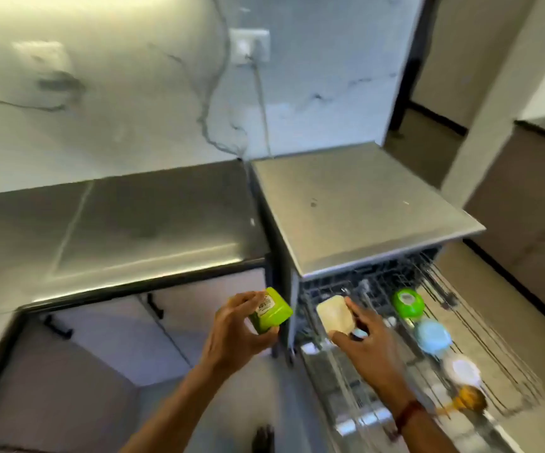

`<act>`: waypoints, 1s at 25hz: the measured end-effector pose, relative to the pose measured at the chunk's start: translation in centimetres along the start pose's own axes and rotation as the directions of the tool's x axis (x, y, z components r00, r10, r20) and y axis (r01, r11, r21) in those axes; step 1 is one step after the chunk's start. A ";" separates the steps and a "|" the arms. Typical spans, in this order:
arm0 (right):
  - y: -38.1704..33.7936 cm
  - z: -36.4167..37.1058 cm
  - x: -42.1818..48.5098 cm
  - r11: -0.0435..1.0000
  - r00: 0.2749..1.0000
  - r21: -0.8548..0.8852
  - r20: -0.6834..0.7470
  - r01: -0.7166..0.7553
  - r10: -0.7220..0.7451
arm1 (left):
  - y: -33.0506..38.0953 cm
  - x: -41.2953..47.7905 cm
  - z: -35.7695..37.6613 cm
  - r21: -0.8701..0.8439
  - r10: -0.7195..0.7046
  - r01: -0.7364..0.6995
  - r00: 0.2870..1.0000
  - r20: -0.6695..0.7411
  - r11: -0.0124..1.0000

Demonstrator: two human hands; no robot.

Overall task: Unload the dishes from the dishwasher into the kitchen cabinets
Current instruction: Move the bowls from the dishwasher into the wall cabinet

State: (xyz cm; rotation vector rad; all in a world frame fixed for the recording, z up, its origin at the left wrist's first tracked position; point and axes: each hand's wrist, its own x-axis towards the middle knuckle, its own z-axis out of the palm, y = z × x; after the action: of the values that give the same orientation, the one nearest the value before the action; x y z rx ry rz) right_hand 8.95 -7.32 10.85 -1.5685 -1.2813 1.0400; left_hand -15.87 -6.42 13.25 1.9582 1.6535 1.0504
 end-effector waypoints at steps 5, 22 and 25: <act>-10.3 8.6 0.5 0.970 0.948 0.030 0.203 0.243 -0.244 | -2.4 0.3 -13.7 0.086 -0.026 0.039 0.988 -0.153 0.996; -44.3 37.7 0.6 0.587 0.532 0.011 0.408 0.810 -0.742 | -9.4 7.6 -56.9 0.324 0.158 -0.006 0.881 -0.446 0.946; -50.4 40.3 1.7 0.482 0.477 -0.082 0.359 0.872 -0.802 | -10.3 10.7 -61.5 0.330 0.163 -0.003 0.874 -0.457 0.944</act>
State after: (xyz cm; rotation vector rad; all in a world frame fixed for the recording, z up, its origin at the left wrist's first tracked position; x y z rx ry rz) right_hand -43.70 4.80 46.17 -0.6964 -2.1473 0.4191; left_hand -67.65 -4.83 49.51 2.0995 2.1301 1.4768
